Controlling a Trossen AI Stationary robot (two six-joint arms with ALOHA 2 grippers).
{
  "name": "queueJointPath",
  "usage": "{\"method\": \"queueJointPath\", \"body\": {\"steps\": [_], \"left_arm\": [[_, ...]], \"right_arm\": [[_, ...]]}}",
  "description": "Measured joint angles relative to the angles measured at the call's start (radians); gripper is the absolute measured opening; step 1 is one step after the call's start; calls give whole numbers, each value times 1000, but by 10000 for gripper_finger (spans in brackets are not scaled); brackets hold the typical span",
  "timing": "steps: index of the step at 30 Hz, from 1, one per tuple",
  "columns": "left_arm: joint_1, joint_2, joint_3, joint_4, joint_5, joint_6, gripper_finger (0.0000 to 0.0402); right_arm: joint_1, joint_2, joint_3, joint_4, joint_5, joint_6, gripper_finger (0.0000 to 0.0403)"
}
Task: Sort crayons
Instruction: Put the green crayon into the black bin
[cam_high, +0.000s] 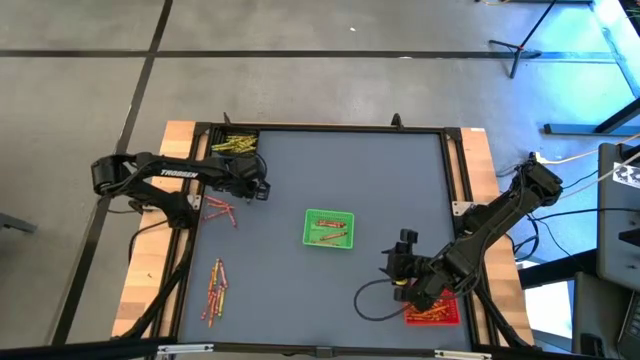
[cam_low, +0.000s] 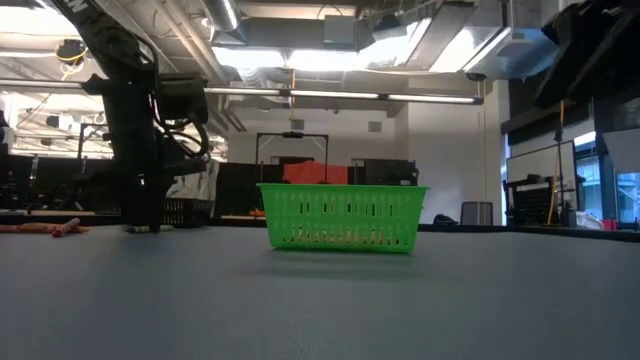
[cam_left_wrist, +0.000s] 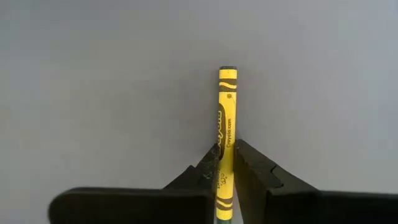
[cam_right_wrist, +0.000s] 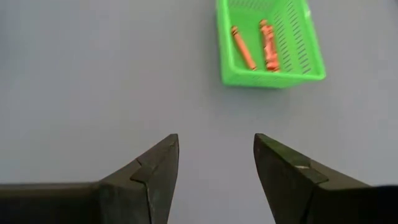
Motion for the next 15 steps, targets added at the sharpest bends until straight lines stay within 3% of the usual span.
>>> {"method": "queueJointPath", "body": {"steps": [8,15], "left_arm": [[-54,-2,2,-6,-40,26,13],[-221,-44,63,-3,-112,30,12]], "right_arm": [[0,0,0,-1,-49,8,206],[0,0,0,27,-39,8,206]]}}
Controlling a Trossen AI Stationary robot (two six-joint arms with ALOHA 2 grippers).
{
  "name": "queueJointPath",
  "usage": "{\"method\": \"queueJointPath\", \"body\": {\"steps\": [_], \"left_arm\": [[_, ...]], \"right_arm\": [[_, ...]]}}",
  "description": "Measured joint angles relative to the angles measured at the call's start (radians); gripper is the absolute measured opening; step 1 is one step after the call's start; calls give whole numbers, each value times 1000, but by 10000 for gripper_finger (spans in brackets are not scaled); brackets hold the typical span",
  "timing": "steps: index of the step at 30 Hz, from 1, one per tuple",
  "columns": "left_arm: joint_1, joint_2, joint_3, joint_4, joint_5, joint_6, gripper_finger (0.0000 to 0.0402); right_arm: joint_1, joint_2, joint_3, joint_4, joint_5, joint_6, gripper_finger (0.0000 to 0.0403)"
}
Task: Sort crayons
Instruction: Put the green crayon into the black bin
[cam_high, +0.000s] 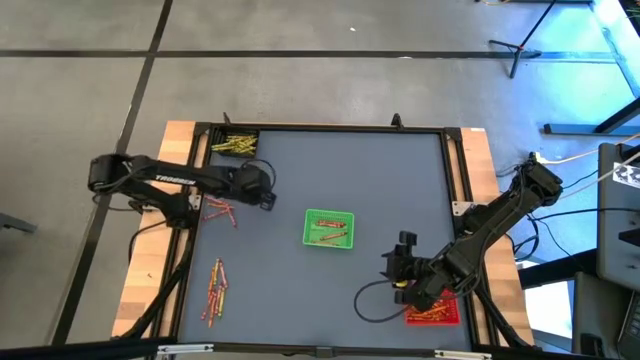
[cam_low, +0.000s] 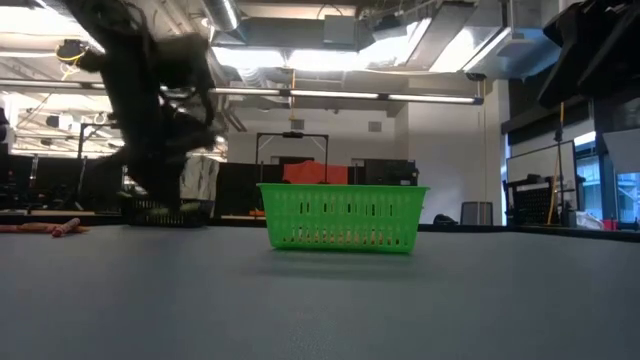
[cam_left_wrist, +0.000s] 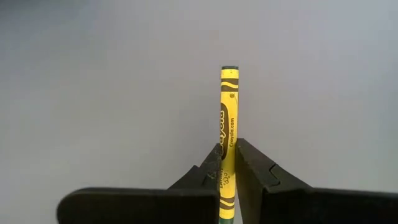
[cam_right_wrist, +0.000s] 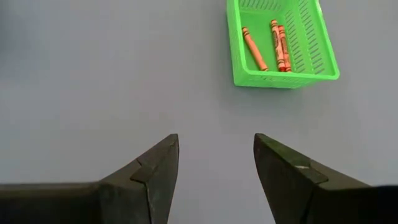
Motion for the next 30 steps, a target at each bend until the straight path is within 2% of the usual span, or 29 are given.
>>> {"method": "queueJointPath", "body": {"steps": [7,11,18,22,24,30], "left_arm": [[-239,-42,70,119,-132,91,12],[-370,-41,85,298,-183,263,12],[-520,-11,87,627,-190,545,12],[-562,23,87,743,-188,703,12],[-570,35,87,750,-202,749,12],[-528,-16,87,605,-430,692,12]], "right_arm": [[0,0,0,61,78,-57,206],[0,0,0,124,138,-142,206],[-19,0,0,248,218,-276,206],[-81,0,0,346,212,-379,206],[-123,0,0,403,168,-449,206],[-245,14,-4,528,6,-595,206]]}}
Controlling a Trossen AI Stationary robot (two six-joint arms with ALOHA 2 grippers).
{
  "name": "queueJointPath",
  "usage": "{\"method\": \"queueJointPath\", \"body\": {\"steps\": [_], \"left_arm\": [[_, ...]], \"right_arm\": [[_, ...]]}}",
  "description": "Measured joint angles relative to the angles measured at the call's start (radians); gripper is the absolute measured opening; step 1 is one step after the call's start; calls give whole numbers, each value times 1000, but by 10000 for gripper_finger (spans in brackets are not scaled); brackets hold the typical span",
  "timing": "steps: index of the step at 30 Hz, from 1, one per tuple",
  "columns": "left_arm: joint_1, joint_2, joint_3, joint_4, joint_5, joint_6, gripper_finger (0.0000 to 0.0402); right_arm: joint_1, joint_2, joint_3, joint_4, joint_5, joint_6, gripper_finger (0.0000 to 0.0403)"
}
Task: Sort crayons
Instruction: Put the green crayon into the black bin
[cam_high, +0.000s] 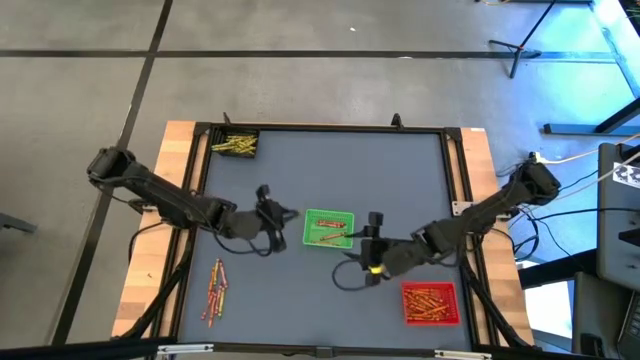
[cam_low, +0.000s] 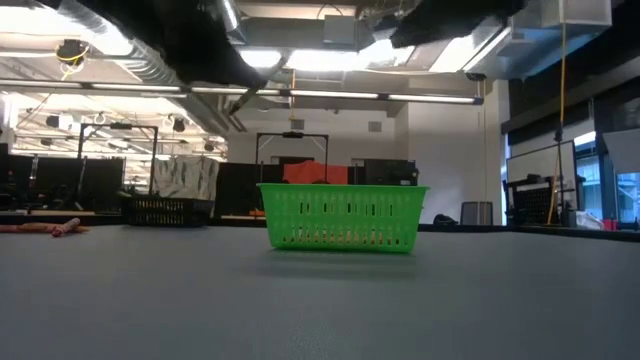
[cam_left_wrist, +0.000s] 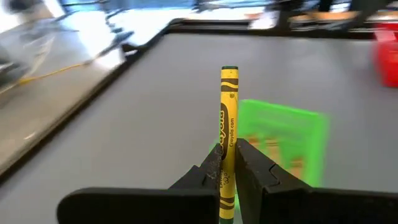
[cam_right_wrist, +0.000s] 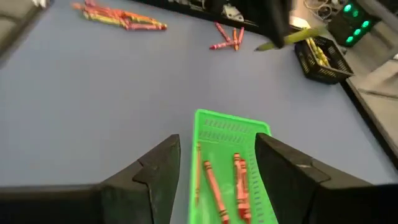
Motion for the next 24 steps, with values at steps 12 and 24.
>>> {"method": "queueJointPath", "body": {"steps": [12,24], "left_arm": [[491,-201,0,-584,75,-105,12],[1051,-125,0,-572,247,249,11]], "right_arm": [[-146,120,-17,74,-105,-128,206],[-191,283,-16,304,-275,-274,206]]}}
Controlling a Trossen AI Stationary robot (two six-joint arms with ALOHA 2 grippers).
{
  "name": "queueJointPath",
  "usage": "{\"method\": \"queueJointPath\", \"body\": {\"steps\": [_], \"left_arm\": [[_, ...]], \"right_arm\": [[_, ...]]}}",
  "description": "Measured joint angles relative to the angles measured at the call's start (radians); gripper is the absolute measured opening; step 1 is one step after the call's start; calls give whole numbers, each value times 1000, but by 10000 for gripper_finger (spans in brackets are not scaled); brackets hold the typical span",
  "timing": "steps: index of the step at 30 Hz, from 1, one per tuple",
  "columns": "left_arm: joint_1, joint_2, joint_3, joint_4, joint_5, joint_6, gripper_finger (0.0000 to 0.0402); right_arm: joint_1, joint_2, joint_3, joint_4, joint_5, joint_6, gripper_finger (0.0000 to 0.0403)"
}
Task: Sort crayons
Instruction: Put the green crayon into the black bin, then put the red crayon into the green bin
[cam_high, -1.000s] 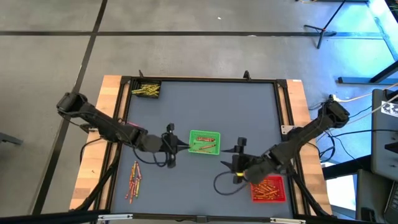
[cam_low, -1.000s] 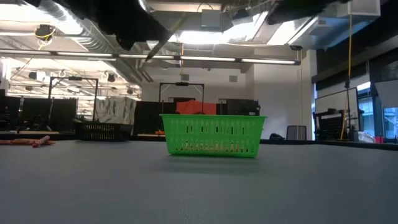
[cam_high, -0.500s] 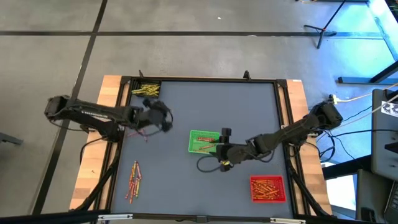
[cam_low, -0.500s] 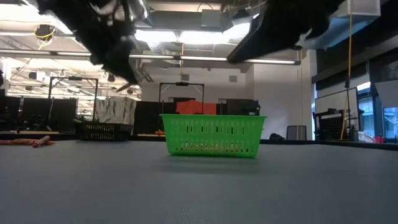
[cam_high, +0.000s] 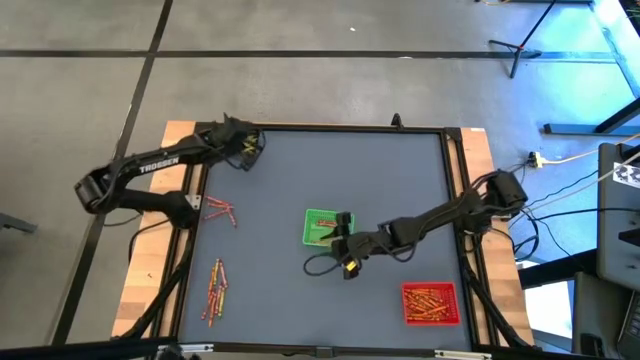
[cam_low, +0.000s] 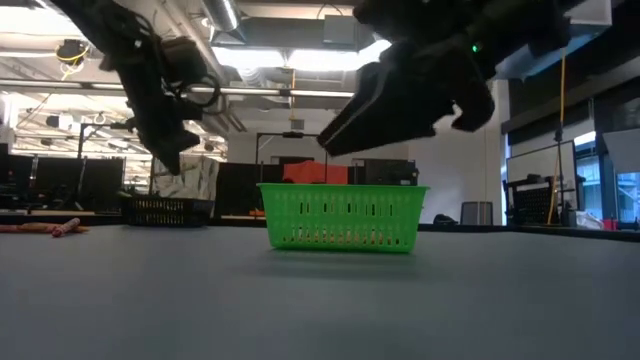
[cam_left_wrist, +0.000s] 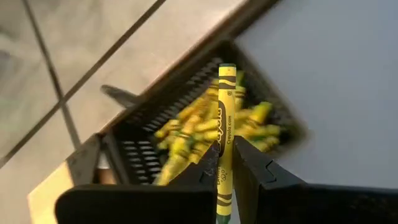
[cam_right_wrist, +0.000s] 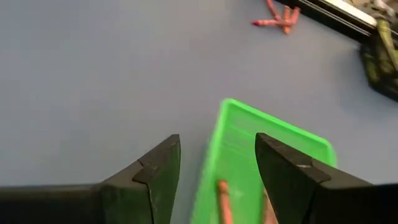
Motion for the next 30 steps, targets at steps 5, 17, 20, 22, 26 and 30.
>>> {"method": "queueJointPath", "body": {"steps": [5,17,20,22,26,30], "left_arm": [[97,53,1,118,1,25,11],[163,101,1,131,75,47,90],[152,78,26,58,118,23,119],[128,52,61,-11,149,-6,128],[25,-8,102,-118,280,-39,129],[-129,-49,105,-159,378,-136,129]], "right_arm": [[-25,82,0,117,-84,-4,206],[-87,98,0,132,-272,51,206],[-87,94,0,118,-240,51,206],[-88,75,0,83,-219,49,206],[-88,1,1,-62,-212,45,206],[-73,-76,-18,-217,-206,67,206]]}}
